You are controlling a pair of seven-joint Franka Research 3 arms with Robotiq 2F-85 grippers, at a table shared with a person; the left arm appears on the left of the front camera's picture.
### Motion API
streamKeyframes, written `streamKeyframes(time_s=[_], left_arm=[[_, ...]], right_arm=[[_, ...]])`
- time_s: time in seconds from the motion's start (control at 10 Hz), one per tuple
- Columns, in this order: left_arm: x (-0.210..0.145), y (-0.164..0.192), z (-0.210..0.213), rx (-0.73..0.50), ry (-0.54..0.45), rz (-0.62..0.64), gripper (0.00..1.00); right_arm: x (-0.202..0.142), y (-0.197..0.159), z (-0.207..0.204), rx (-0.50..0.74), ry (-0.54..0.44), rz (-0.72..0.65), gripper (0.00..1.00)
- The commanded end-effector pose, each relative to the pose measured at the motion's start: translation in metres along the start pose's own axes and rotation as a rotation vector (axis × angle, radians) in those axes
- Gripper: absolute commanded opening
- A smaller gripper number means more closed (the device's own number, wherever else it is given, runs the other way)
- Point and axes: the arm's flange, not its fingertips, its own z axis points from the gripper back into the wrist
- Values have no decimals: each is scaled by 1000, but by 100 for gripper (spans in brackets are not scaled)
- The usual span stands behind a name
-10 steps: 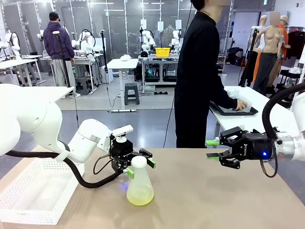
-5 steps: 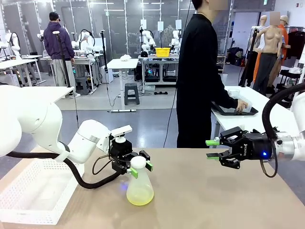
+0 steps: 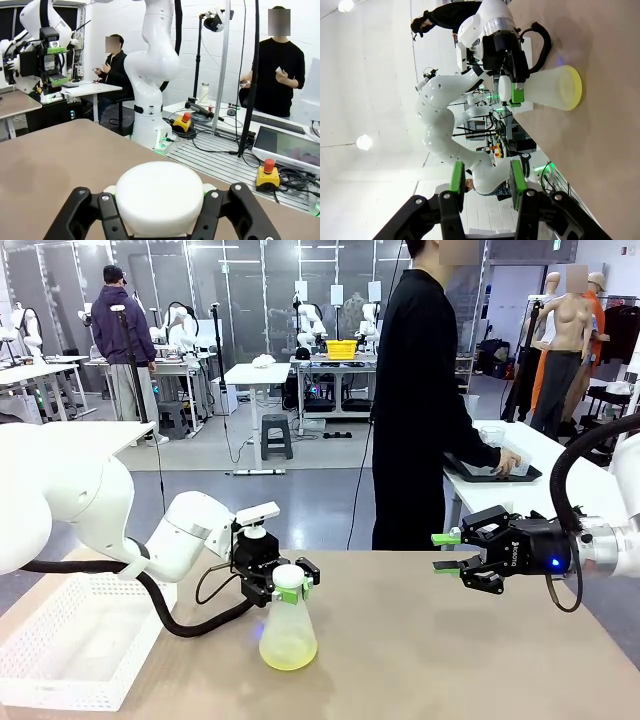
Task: Prepare the solutions needed for the experiment.
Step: When the human places the Big flask in the center of the table, pick up the Big flask and place it in the left Organizing basket.
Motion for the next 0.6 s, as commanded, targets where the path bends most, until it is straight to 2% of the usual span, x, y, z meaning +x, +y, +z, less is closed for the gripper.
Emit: streamKeyframes(time_s=[0.0,0.1,0.5], left_arm=[[1,5,3,-49,12,31,0],[4,4,3,-45,5,28,9],[51,-15,2,-34,54,-57,9]], right_arm=[[-1,1,0,-13,-4,7,47],[-1,1,0,-13,-4,7,47],[-1,1,0,-13,-4,7,47]])
